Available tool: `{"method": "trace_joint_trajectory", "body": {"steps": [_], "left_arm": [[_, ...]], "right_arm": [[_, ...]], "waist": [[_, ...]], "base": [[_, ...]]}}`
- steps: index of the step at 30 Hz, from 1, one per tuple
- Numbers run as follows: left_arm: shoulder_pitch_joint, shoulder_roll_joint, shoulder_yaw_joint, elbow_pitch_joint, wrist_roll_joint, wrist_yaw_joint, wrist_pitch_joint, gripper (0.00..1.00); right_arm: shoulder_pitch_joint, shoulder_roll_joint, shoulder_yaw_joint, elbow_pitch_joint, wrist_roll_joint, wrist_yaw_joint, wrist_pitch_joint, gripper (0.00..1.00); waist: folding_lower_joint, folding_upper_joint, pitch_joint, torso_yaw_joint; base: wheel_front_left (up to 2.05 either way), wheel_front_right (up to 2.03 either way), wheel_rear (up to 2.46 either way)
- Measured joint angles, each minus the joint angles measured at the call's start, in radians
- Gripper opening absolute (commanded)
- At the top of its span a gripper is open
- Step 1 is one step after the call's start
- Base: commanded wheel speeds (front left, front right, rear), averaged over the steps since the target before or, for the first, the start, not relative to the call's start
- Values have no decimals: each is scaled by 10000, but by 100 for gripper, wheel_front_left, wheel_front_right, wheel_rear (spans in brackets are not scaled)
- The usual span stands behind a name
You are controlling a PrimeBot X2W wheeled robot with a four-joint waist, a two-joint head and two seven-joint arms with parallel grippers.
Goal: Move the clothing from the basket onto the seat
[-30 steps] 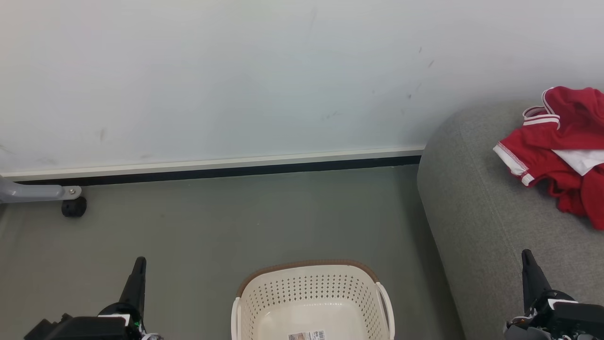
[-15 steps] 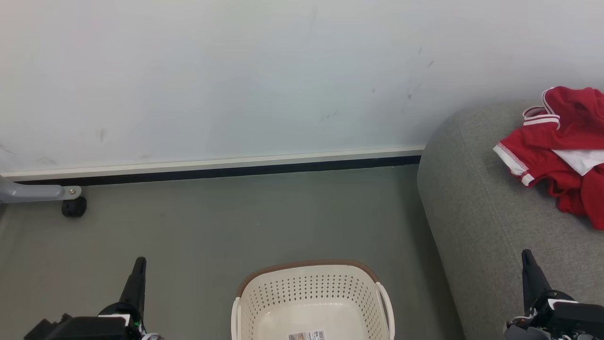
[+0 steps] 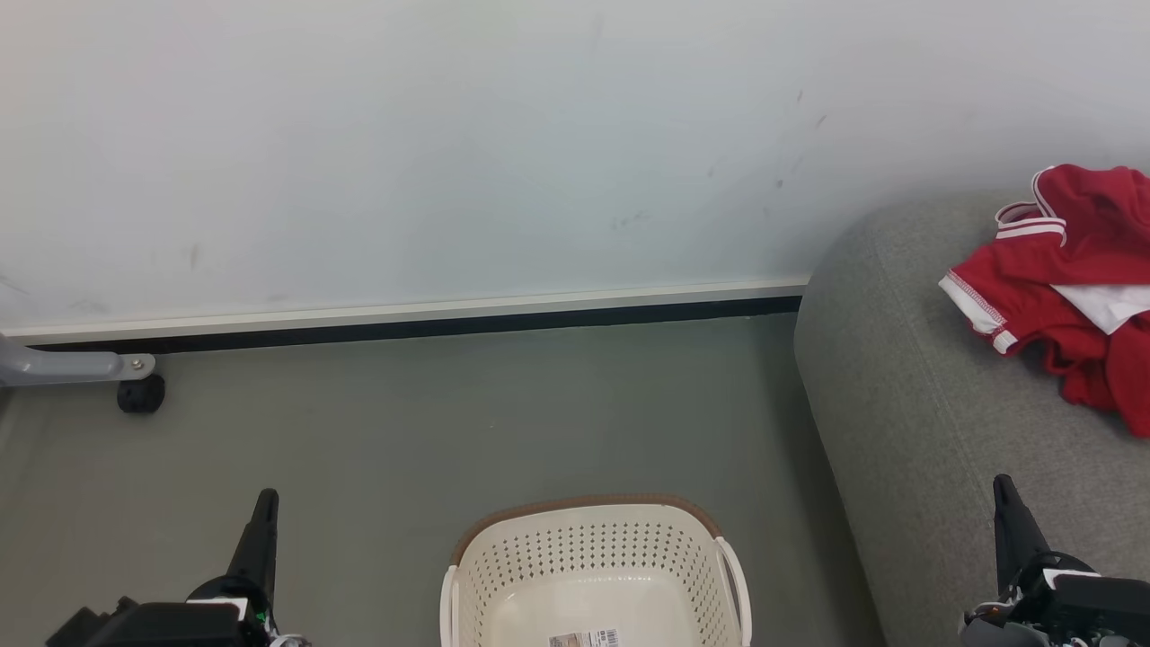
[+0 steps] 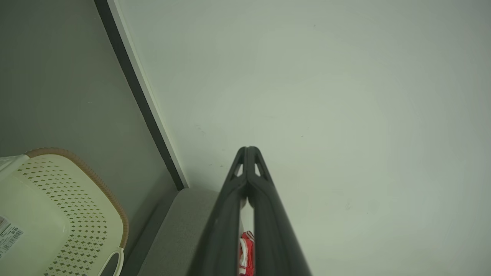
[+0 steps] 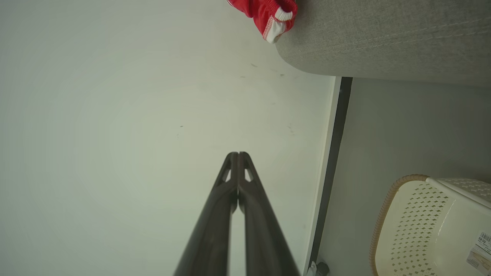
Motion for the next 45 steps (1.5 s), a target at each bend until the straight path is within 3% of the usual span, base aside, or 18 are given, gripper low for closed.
{"method": "trace_joint_trajectory", "body": {"steps": [45], "left_arm": [[0, 0, -2, 0, 0, 0, 0, 0]], "right_arm": [[2, 0, 2, -4, 0, 0, 0, 0]], "waist": [[0, 0, 1, 0]], "base": [[0, 0, 0]]}}
